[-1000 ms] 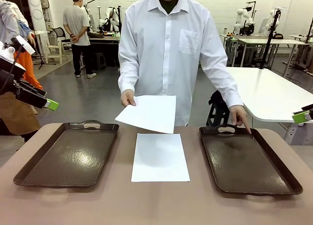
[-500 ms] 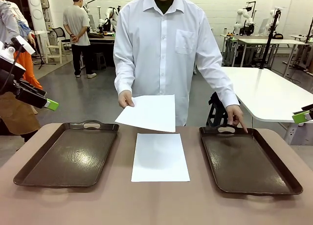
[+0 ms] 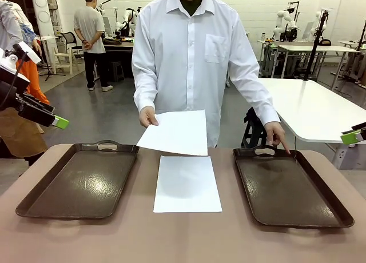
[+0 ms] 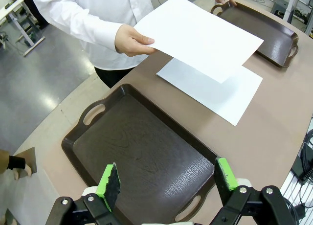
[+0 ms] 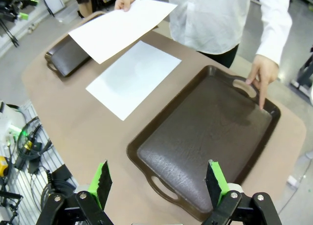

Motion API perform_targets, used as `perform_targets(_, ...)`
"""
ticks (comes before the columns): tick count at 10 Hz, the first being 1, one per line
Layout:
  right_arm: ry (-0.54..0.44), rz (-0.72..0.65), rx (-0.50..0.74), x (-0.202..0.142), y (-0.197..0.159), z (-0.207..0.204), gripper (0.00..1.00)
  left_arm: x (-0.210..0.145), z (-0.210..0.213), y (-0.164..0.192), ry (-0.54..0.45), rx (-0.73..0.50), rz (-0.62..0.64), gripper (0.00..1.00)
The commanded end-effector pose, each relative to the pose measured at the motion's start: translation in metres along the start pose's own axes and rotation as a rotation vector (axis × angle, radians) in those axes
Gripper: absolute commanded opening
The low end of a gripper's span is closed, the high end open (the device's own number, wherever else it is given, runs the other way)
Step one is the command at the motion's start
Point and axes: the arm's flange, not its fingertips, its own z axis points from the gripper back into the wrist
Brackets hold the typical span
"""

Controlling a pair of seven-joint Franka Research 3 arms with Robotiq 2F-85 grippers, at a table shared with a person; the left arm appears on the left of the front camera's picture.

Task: Sort the A4 documents.
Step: Receive the A4 Paper.

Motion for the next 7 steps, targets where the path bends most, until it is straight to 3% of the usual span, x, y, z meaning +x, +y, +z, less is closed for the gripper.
perform_targets(1,-0.006,-0.08,0.117,0.019,-0.013,-0.015,1.0,-0.001,0.0,0.001,-0.006,-0.012,-0.011,1.0)
perform_targets(5,0.048,-0.267,0.367,0.071,-0.053,-0.099,1.0,-0.001,0.0,0.001,-0.006,-0.012,-0.011,1.0)
perform_targets(7,0.088,-0.361,0.387,0.094,-0.067,-0.153,1.0,-0.001,0.0,0.001,-0.006,-0.012,-0.011,1.0)
